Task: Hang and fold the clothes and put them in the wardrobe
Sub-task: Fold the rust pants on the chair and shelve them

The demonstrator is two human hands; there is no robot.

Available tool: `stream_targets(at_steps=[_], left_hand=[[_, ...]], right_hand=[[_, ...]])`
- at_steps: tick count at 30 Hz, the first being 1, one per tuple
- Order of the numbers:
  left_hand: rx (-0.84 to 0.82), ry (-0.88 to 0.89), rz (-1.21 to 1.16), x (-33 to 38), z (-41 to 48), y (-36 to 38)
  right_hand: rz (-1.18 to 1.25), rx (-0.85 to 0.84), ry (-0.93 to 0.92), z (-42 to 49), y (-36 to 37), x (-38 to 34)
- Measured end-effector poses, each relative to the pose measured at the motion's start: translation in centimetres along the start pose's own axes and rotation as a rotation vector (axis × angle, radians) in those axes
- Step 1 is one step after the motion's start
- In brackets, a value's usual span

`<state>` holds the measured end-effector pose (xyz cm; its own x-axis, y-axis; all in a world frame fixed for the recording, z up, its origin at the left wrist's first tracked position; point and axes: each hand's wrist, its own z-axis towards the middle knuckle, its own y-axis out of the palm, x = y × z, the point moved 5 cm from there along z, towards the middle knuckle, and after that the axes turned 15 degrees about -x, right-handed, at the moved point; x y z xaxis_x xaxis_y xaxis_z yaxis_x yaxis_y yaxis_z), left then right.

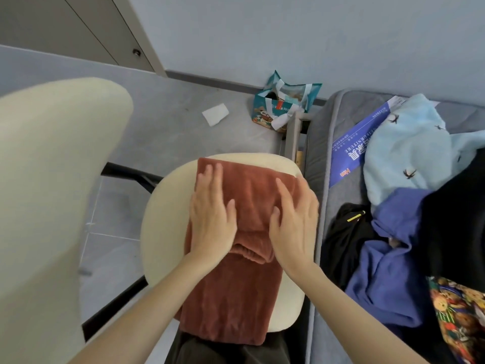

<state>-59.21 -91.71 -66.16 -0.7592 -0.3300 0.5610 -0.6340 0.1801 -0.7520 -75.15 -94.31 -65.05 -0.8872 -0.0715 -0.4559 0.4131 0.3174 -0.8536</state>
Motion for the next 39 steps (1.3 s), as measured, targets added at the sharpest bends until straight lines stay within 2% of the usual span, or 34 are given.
stream_targets(at_steps=[2,5,8,13,17,21,22,24,26,28,33,39], left_hand=[[-0.122,0.066,0.166,0.9,1.1,1.7],[-0.233,0.032,0.351,-1.2,2.3,4.5],[-0.231,0.037,0.436,-4.0,2.7,6.2],[-0.161,0.056,0.436,-5.5,2.7,7.7],[-0.253,0.073,0.416,-5.1,2.6,6.8],[-0.295,0.167,0.316,-3.7,4.9,3.4],[-0.326,0.179,0.337,-3.5,6.0,2.6],[-0.488,0.147,0.445,-3.4,8.5,1.6],[-0.697,0.076,0.558,-3.5,10.6,1.2],[-0.809,0.045,0.631,-3.3,11.7,1.3],[-0.837,0.038,0.739,-2.3,10.7,2.1],[-0.592,0.139,0.759,-0.1,9.4,-0.9]], right_hand=[[-0.097,-0.145,-0.08,1.0,1.8,-1.5],[-0.254,-0.341,-0.067,1.5,5.6,-0.4],[-0.307,-0.361,-0.095,1.7,7.6,2.5],[-0.288,-0.329,-0.121,2.2,9.1,3.8],[-0.298,-0.388,-0.134,2.1,8.0,3.3],[-0.193,-0.437,-0.148,4.7,5.2,2.0],[-0.17,-0.474,-0.133,5.7,4.6,1.8],[-0.158,-0.6,-0.073,7.7,3.8,1.9],[-0.228,-0.735,0.002,9.1,3.5,2.4],[-0.31,-0.802,0.049,9.6,3.7,2.9],[-0.405,-0.705,-0.044,9.2,3.9,2.4],[-0.4,-0.486,-0.153,8.3,0.6,0.4]])
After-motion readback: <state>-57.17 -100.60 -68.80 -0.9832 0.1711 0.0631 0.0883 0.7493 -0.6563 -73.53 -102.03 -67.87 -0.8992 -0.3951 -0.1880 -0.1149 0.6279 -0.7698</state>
